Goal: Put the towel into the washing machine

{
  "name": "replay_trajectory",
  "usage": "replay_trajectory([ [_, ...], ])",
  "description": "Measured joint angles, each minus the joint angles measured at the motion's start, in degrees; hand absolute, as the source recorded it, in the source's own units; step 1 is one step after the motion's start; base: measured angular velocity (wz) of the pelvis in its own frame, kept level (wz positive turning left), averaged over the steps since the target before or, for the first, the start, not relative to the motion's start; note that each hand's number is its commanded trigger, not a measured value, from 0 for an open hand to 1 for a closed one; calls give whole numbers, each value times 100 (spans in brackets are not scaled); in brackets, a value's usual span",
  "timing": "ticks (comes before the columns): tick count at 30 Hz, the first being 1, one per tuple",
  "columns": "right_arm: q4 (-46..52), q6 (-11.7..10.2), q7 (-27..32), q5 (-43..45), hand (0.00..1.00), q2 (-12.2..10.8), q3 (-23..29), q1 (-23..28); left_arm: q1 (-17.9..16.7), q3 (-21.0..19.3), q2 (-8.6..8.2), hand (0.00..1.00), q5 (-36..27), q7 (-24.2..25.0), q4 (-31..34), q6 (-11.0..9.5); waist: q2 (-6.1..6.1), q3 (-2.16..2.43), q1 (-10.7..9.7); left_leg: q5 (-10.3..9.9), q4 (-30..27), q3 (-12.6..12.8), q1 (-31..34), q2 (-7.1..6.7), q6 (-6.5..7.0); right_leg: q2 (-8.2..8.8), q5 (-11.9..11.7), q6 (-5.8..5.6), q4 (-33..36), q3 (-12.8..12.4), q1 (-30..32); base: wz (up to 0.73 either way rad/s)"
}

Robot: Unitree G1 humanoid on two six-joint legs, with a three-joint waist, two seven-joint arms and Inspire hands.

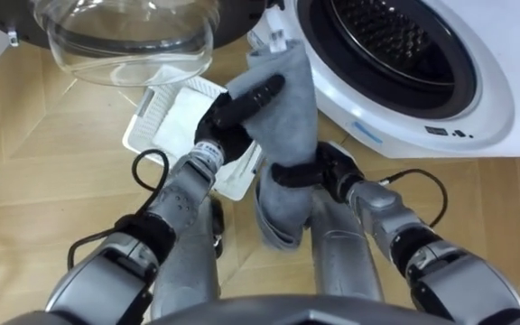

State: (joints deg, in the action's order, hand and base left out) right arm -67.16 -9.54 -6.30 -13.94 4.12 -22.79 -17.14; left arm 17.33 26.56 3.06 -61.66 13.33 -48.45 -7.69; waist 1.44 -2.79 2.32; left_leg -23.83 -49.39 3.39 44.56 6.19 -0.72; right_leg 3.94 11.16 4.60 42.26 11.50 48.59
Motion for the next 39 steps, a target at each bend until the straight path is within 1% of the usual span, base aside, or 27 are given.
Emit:
replay_trajectory([
  [1, -2, 98, 62, 5, 100, 28, 36, 33, -46, -65, 10, 0, 375, -137, 0, -5, -19, -7, 58, 1, 10, 11, 2, 6, -2, -6, 0, 0, -8, -7, 9, -3],
  [2, -15, 127, 87, 3, 100, 52, 44, 43, -72, -93, 13, 0, 544, -210, -2, -8, -28, -8, 89, 2, 20, 15, -2, 5, -3, -6, 0, 0, -14, -9, 10, -3],
  [4, -43, 193, 187, 7, 100, 97, 151, 32, -221, -207, 76, 0, 1166, -478, -36, -27, -40, -2, 176, 49, 121, 46, -37, -15, -3, 17, 0, 1, -48, -16, -1, 2],
  [6, -158, 207, 232, 31, 100, 104, 282, -19, -287, -259, 146, 0, 1533, -590, -231, -56, -45, -5, 252, 92, 202, 46, -57, -52, -14, 51, 2, 5, -58, 1, -1, 11],
  [8, -263, 221, 244, 13, 100, 157, 387, -75, -390, -395, 188, 0, 1764, -733, -397, -57, -85, -22, 288, 115, 243, 43, -60, -85, -10, 110, 17, 22, -54, 54, -1, 12],
  [9, -325, 234, 240, -87, 100, 228, 390, -121, -484, -405, 231, 0, 1877, -877, -468, -61, -123, -34, 344, 131, 265, 44, -54, -99, -5, 123, 16, 21, -60, 53, -1, 6],
  [10, -384, 283, 238, -233, 100, 289, 395, -172, -571, -398, 293, 0, 1892, -1002, -492, -60, -157, -52, 401, 133, 265, 44, -36, -103, -3, 133, 20, 15, -52, 56, 1, 6],
  [11, -422, 311, 237, -303, 100, 313, 404, -205, -617, -402, 318, 0, 1892, -1063, -496, -60, -170, -59, 417, 138, 268, 44, -29, -109, 2, 147, 23, 11, -44, 65, 4, 15],
  [12, -463, 345, 232, -413, 100, 346, 466, -236, -706, -423, 349, 0, 1902, -1174, -499, -60, -184, -60, 422, 163, 290, 40, -25, -144, 15, 206, 45, 2, -30, 93, 19, 25],
  [13, -470, 347, 204, -492, 100, 364, 620, -230, -783, -506, 359, 0, 1962, -1223, -499, -68, -184, -60, 428, 196, 338, 4, -17, -211, 22, 257, 58, -12, -13, 106, 39, 28],
  [14, -478, 347, 183, -557, 100, 379, 663, -234, -816, -522, 365, 0, 1990, -1247, -499, -77, -184, -60, 430, 214, 361, -1, -12, -236, 31, 290, 59, -15, -13, 122, 46, 26],
  [15, -486, 348, 142, -709, 100, 446, 724, -235, -875, -548, 366, 0, 2083, -1273, -496, -79, -186, -59, 436, 247, 399, -40, 4, -301, 37, 339, 63, -24, -13, 132, 65, 19],
  [17, -495, 353, 70, -941, 100, 522, 834, -234, -954, -601, 383, 0, 2141, -1279, -492, -79, -189, -57, 436, 263, 401, -34, 34, -305, 62, 377, 66, -30, -11, 172, 71, 14],
  [20, -624, 409, -12, -1588, 100, 614, 907, -315, -1035, -603, 446, 0, 2131, -1276, -493, -79, -189, -57, 439, 269, 374, -35, 70, -308, 72, 397, 68, -34, 40, 197, 71, 7],
  [22, -706, 531, -62, -2236, 100, 742, 943, -395, -1022, -627, 467, 0, 2140, -1278, -492, -79, -188, -57, 479, 270, 353, -33, 90, -307, 78, 402, 66, -38, 45, 201, 86, 0],
  [23, -722, 563, -86, -2330, 100, 764, 1022, -419, -1023, -630, 472, 0, 2144, -1278, -492, -76, -188, -57, 477, 270, 348, -34, 98, -310, 78, 408, 67, -38, 46, 201, 93, 0],
  [25, -718, 598, -165, -2872, 100, 861, 1223, -454, -1044, -722, 480, 0, 2245, -1279, -408, -6, -185, -57, 478, 270, 314, -33, 147, -313, 78, 410, 68, -38, 66, 185, 155, 0],
  [27, -694, 606, -207, -3331, 100, 908, 1356, -459, -1090, -742, 514, 0, 2245, -1278, -301, 18, -184, -58, 456, 269, 266, -29, 195, -308, 77, 408, 70, -35, 131, 178, 196, 0],
  [29, -691, 702, -212, -3861, 100, 953, 1463, -461, -1089, -757, 525, 0, 2235, -1283, -291, 36, -172, -56, 422, 269, 257, -23, 207, -314, 76, 417, 78, -38, 139, 168, 214, 0],
  [31, -692, 833, -216, -4571, 100, 985, 1723, -471, -1121, -833, 539, 0, 2189, -1292, -242, 108, -110, -58, 423, 268, 250, 56, 207, -312, 77, 409, 79, -41, 177, 89, 279, -10],
  [32, -692, 839, -217, -4681, 100, 992, 1771, -472, -1138, -847, 547, 0, 2190, -1301, -227, 117, -98, -59, 420, 267, 248, 71, 208, -311, 78, 410, 79, -41, 188, 75, 288, -11],
  [34, -690, 878, -220, -5105, 100, 1081, 1817, -492, -1155, -848, 603, 0, 2194, -1322, -214, 120, -21, -50, 418, 266, 238, 144, 213, -304, 79, 410, 79, -39, 245, 4, 359, -9],
  [38, -631, 997, -266, -5479, 100, 1257, 1846, -558, -1170, -839, 724, 0, 2181, -1323, -175, 139, 31, -46, 351, 265, 172, 180, 267, -288, 80, 421, 77, -31, 303, -9, 384, -1],
  [39, -619, 1084, -285, -5611, 100, 1316, 1842, -626, -1178, -838, 783, 0, 2175, -1324, -94, 141, 122, -48, 350, 266, 160, 249, 296, -299, 85, 448, 78, -31, 363, -59, 475, -5],
])
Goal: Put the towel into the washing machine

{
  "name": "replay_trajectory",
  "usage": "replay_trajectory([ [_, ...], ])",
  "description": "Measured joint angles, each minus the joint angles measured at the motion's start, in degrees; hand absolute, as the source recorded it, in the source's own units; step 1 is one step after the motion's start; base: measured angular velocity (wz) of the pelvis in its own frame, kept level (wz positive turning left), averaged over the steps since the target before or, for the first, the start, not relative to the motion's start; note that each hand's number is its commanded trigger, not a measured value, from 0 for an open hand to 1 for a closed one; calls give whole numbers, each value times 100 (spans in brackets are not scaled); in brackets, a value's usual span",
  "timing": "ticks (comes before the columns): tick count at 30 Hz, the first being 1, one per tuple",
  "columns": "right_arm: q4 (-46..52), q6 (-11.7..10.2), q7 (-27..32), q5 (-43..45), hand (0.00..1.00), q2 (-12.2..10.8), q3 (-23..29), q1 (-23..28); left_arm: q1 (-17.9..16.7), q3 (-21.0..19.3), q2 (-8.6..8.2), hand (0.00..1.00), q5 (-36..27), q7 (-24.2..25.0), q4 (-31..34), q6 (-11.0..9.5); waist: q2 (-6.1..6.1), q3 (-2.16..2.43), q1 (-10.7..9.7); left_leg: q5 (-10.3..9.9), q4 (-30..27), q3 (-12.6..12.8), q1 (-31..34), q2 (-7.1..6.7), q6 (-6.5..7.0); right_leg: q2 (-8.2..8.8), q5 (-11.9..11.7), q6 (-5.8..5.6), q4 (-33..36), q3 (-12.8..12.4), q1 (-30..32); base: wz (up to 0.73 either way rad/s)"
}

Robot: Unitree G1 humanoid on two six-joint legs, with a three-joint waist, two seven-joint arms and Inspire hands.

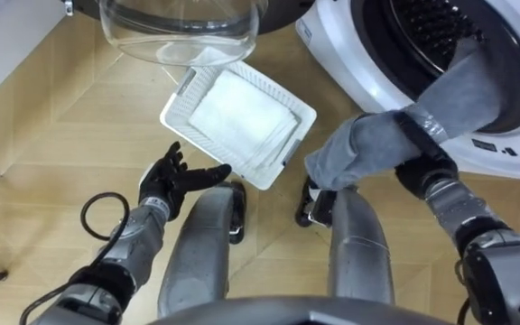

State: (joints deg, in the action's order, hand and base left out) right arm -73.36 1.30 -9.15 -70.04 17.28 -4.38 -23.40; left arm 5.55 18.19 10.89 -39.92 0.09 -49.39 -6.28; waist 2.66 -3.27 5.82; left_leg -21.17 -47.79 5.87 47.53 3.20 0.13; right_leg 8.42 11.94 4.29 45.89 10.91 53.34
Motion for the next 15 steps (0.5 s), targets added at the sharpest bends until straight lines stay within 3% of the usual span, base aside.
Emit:
replay_trajectory([
  [1, 4, 69, -17, -141, 100, 46, -1, -88, -2, 2, 51, 0, -13, -18, 51, 0, 100, -3, 0, 6, -8, 48, 39, -15, 13, 28, -8, 11, 42, -29, 87, -4],
  [5, 8, 173, -18, -323, 100, 172, 20, -325, -198, 0, 157, 0, -96, -167, 279, 30, 232, 17, -108, 2, -115, 35, 146, -11, 38, 29, -30, -2, 81, -26, 154, 1],
  [8, 252, 271, 41, -428, 100, 455, 58, -368, -420, -1, 284, 0, -91, -216, 602, 144, 323, 18, -139, -11, -164, 47, 174, -5, 70, 27, -52, -20, 76, -7, 155, 0],
  [11, 428, 421, 87, -579, 100, 693, 122, -480, -506, -40, 501, 0, -74, -249, 714, 181, 487, 22, -206, -7, -185, 53, 191, -5, 82, 35, -54, -25, 90, 7, 156, 3],
  [12, 456, 569, 107, -841, 100, 729, 123, -511, -523, -66, 548, 0, -67, -313, 762, 222, 541, 21, -208, -13, -193, 55, 192, -7, 93, 40, -52, -29, 96, 6, 157, 0],
  [15, 457, 617, 291, -1095, 100, 733, 139, -650, -560, -70, 555, 0, -54, -376, 916, 256, 569, 15, -249, -31, -232, 56, 227, -16, 130, 84, -38, -61, 130, 7, 185, 4],
])
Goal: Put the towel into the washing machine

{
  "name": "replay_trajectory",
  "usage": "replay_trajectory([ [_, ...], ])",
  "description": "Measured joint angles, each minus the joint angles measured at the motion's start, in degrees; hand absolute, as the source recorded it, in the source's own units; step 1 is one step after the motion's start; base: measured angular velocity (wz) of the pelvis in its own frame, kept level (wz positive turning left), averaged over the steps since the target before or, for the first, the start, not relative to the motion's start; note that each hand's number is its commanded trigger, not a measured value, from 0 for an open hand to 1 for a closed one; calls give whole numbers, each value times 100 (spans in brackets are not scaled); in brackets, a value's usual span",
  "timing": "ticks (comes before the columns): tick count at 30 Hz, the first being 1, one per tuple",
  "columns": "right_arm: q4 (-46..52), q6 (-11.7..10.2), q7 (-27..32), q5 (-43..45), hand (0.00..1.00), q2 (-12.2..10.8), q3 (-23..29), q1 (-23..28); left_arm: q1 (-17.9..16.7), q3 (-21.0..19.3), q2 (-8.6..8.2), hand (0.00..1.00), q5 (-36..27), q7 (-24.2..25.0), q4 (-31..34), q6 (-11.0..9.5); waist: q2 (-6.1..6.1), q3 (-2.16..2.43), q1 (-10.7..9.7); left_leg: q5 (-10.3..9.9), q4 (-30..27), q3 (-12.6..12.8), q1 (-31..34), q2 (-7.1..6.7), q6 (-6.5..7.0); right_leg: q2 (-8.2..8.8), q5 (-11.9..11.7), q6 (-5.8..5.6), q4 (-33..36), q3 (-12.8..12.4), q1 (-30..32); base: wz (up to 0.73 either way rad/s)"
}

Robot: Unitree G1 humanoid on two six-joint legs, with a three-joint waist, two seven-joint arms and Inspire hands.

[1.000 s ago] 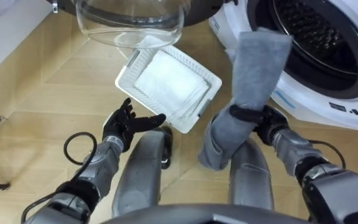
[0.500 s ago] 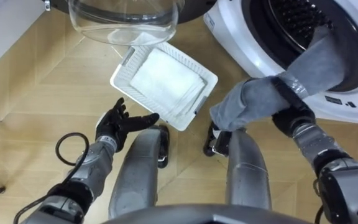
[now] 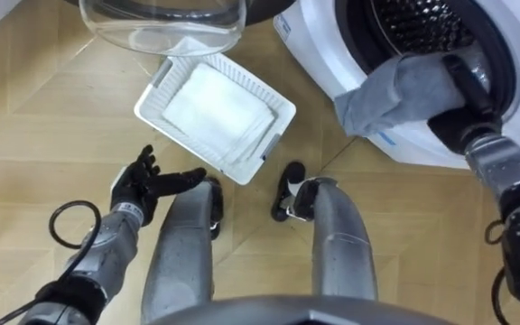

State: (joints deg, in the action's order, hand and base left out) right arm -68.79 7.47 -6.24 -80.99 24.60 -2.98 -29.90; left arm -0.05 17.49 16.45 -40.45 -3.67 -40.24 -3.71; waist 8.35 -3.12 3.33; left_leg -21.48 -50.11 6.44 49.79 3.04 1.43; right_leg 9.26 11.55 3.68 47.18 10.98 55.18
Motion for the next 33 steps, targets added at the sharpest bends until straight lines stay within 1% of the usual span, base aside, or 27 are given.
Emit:
replay_trajectory([
  [1, 4, 13, 82, -8, 100, 5, 60, -71, -32, -2, 0, 0, 11, -26, 100, 10, 10, 0, -62, -9, -34, 4, 34, -27, 20, 58, 32, -28, 72, -12, 41, 12],
  [2, 12, 19, 123, -7, 100, 10, 96, -113, -45, -4, 0, 0, 9, -42, 151, 9, 12, -1, -99, -12, -57, 12, 65, -65, 27, 73, 45, -35, 112, -14, 72, 10],
  [4, 18, 138, 307, -4, 100, 10, 218, -328, -106, -67, -11, 0, 15, -120, 306, 7, 110, -4, -181, -38, -139, 162, 146, -79, 86, 117, 64, -61, 259, -135, 247, -4],
  [5, 19, 145, 358, -7, 100, 10, 218, -377, -121, -68, -13, 0, 21, -133, 332, 7, 110, -4, -210, -47, -173, 176, 165, -75, 102, 125, 68, -67, 281, -147, 268, -6],
  [7, 43, 250, 637, -13, 100, 10, 260, -541, -216, -126, -46, 0, 75, -272, 461, 4, 109, -3, -353, -81, -239, 251, 190, -71, 168, 191, 105, -132, 380, -169, 312, 7],
  [8, 58, 275, 713, -21, 30, 10, 260, -575, -241, -156, -46, 0, 77, -310, 496, 4, 109, -3, -376, -91, -260, 259, 198, -71, 184, 204, 109, -138, 393, -166, 316, 10],
  [9, 80, 316, 870, -62, 0, 10, 260, -649, -272, -181, -43, 0, 76, -376, 547, 1, 108, -3, -438, -98, -278, 280, 218, -87, 207, 246, 121, -160, 422, -164, 332, 7],
  [10, 81, 321, 1034, -90, 0, 10, 264, -727, -275, -195, -53, 0, 79, -453, 554, 1, 106, -3, -473, -110, -308, 333, 238, -89, 240, 274, 130, -181, 461, -182, 366, 5],
  [14, 80, 321, 1397, -225, 0, 10, 442, -867, -275, -199, -92, 0, 83, -548, 579, 1, 95, -3, -484, -133, -335, 439, 264, -85, 304, 297, 119, -239, 483, -251, 422, -3],
  [17, 83, 319, 1748, -250, 0, 10, 710, -896, -271, -198, -147, 0, 236, -595, 595, -11, 74, -5, -497, -162, -374, 475, 264, -98, 356, 359, 189, -310, 563, -261, 422, 14],
  [18, 83, 316, 1896, -265, 0, 10, 842, -914, -271, -191, -180, 0, 260, -619, 596, -11, 62, -5, -512, -171, -377, 529, 264, -103, 372, 373, 217, -345, 591, -287, 429, 12],
  [20, 83, 282, 2137, -392, 0, 10, 1011, -970, -275, -192, -227, 0, 270, -694, 632, -11, 57, -7, -495, -189, -396, 552, 279, -100, 401, 385, 234, -368, 622, -309, 460, 4],
  [21, 84, 242, 2270, -470, 0, 10, 1123, -1004, -279, -181, -255, 0, 269, -727, 675, -12, 22, -9, -494, -199, -427, 551, 307, -100, 416, 390, 246, -384, 638, -307, 476, 4],
  [22, 85, 143, 2428, -559, 0, 10, 1207, -1039, -287, -154, -274, 0, 269, -757, 761, -12, -14, -7, -496, -211, -454, 551, 339, -102, 436, 401, 260, -403, 656, -306, 498, 5],
  [23, 85, 95, 2511, -604, 0, 10, 1256, -1065, -287, -153, -290, 0, 270, -777, 809, -15, -30, -10, -494, -214, -462, 551, 352, -106, 441, 407, 261, -405, 658, -303, 506, 7],
  [25, 90, -93, 2836, -734, 0, 11, 1344, -1122, -281, -150, -351, 0, 271, -851, 928, -66, -85, -3, -483, -225, -464, 550, 356, -140, 462, 447, 277, -436, 672, -304, 506, 6],
  [26, 101, -149, 2903, -767, 0, 11, 1357, -1129, -280, -150, -360, 0, 271, -859, 948, -75, -100, -2, -483, -228, -464, 549, 355, -152, 469, 461, 282, -445, 679, -305, 506, 6],
  [28, 142, -355, 3122, -890, 0, 11, 1383, -1154, -280, -142, -386, 0, 376, -869, 986, -150, -157, -6, -459, -234, -467, 549, 354, -170, 483, 479, 290, -465, 722, -317, 501, 2],
  [29, 143, -397, 3170, -900, 0, 11, 1383, -1167, -280, -132, -385, 0, 401, -869, 987, -161, -172, -7, -458, -235, -473, 549, 353, -174, 486, 486, 293, -468, 732, -319, 501, 5],
  [31, 158, -550, 3313, -934, 0, 11, 1386, -1193, -272, -54, -385, 0, 406, -869, 988, -166, -230, -12, -452, -238, -478, 549, 353, -183, 491, 507, 298, -473, 761, -317, 501, 6],
  [33, 173, -632, 3375, -994, 0, 11, 1386, -1205, -273, -8, -392, 0, 407, -860, 988, -167, -258, -13, -435, -238, -476, 552, 349, -184, 491, 513, 299, -470, 772, -315, 502, 0],
])
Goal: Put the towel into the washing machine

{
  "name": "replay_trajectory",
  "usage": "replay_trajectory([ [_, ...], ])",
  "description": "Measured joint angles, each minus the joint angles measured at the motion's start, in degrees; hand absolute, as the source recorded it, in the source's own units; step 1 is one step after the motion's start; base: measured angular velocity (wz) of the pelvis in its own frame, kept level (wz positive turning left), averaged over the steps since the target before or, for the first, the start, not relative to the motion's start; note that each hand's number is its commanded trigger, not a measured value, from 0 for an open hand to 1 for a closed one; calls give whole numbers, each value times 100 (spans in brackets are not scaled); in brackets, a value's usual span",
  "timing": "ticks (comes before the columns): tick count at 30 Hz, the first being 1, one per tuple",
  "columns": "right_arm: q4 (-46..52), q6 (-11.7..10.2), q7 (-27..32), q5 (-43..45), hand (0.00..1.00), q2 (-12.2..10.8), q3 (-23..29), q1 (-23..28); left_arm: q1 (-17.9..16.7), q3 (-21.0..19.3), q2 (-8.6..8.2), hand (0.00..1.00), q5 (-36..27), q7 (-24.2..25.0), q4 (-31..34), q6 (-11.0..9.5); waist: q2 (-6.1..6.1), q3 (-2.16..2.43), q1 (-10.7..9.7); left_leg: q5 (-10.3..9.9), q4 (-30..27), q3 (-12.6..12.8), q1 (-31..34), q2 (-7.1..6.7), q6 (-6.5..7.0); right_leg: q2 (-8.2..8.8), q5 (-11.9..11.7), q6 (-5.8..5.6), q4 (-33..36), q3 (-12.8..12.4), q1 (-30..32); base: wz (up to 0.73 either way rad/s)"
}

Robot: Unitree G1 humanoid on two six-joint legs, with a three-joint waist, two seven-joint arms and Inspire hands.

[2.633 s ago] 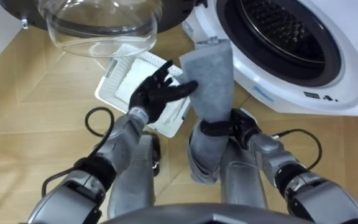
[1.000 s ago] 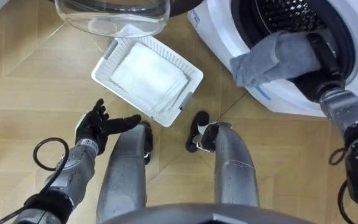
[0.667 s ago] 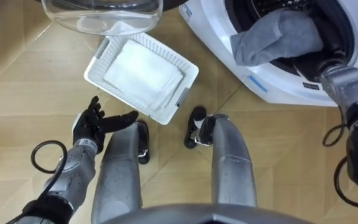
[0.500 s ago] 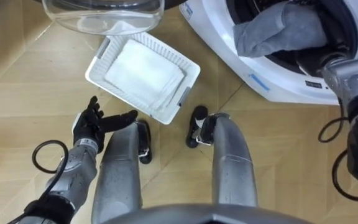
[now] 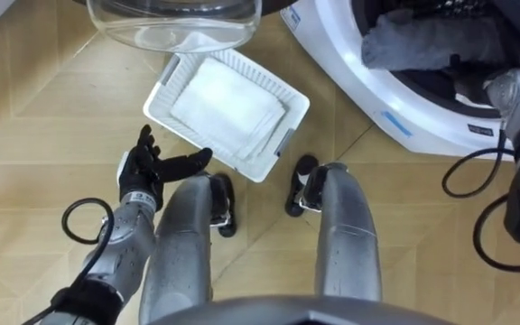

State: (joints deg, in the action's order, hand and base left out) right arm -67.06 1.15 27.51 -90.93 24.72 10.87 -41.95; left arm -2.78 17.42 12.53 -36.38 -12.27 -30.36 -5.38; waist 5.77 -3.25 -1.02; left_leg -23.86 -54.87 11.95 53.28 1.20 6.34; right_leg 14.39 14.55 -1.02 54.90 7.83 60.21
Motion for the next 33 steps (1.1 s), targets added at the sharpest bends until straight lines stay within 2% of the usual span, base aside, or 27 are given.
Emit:
replay_trajectory([
  [6, 67, -141, 105, -137, 0, 0, 0, 1, 2, 140, -27, 0, 180, 63, -4, -2, -53, -1, 38, 0, 1, 19, -35, -6, 0, 45, 12, 21, 42, 21, -20, 2],
  [10, 67, -370, 195, -157, 0, 0, 10, 87, 35, 180, -48, 0, 295, 222, -111, -23, -134, -4, 166, 0, 81, 35, -222, -11, 0, 52, 27, 21, -46, 33, -198, 0],
  [14, 66, -370, 233, -158, 0, -1, 10, 310, 92, 181, -64, 0, 333, 345, -286, -25, -196, -10, 286, 9, 284, 37, -532, -4, -17, 35, 43, 15, -232, 101, -510, 0],
  [17, 67, -371, 143, -151, 0, -28, 9, 553, 170, 182, -75, 0, 362, 452, -674, -47, -281, -13, 332, 20, 529, 27, -835, 10, -37, 9, 44, 6, -472, 197, -843, -1],
  [20, 79, -508, 84, -93, 0, -122, -7, 892, 243, 137, -75, 0, 501, 539, -1073, -106, -337, 2, 462, 41, 786, 4, -1151, 41, -74, -75, 31, -25, -761, 283, -1204, -5],
  [22, 19, -726, -74, 113, 0, -374, -6, 1353, 252, -59, -57, 0, 738, 637, -1475, -138, -382, 3, 482, 56, 1022, -97, -1506, 89, -102, -199, 15, -53, -1057, 381, -1658, 5],
  [23, -18, -737, -133, 159, 0, -433, -9, 1470, 250, -112, -54, 0, 755, 643, -1596, -144, -389, 1, 487, 60, 1095, -112, -1621, 109, -112, -241, 7, -66, -1155, 397, -1795, 0],
  [25, -78, -751, -341, 565, 0, -635, -23, 1984, 204, -211, -41, 0, 816, 634, -2033, -155, -491, 29, 478, 78, 1383, -170, -2021, 152, -145, -375, -30, -129, -1572, 430, -2300, 5],
  [26, -91, -753, -382, 714, 0, -666, -37, 2114, 185, -217, -36, 0, 859, 634, -2113, -154, -526, 40, 481, 82, 1467, -184, -2121, 153, -152, -401, -43, -150, -1672, 439, -2413, 7],
  [28, -411, -796, -537, 1467, 0, -735, -190, 2551, -4, -400, -24, 0, 1159, 638, -2269, -158, -626, 103, 479, 108, 1793, -248, -2515, 131, -195, -459, -78, -201, -2022, 489, -2843, 4],
  [32, -682, -926, -772, 2881, 0, -908, -474, 3407, -344, -859, -20, 0, 1637, 617, -2397, -201, -641, 160, 466, 184, 2359, -255, -3206, 124, -288, -585, -132, -257, -2553, 498, -3511, -5],
  [33, -705, -919, -832, 3223, 0, -948, -610, 3695, -438, -960, -21, 0, 1790, 615, -2469, -203, -638, 234, 467, 243, 2564, -256, -3423, 127, -325, -646, -173, -262, -2763, 482, -3724, -11],
])
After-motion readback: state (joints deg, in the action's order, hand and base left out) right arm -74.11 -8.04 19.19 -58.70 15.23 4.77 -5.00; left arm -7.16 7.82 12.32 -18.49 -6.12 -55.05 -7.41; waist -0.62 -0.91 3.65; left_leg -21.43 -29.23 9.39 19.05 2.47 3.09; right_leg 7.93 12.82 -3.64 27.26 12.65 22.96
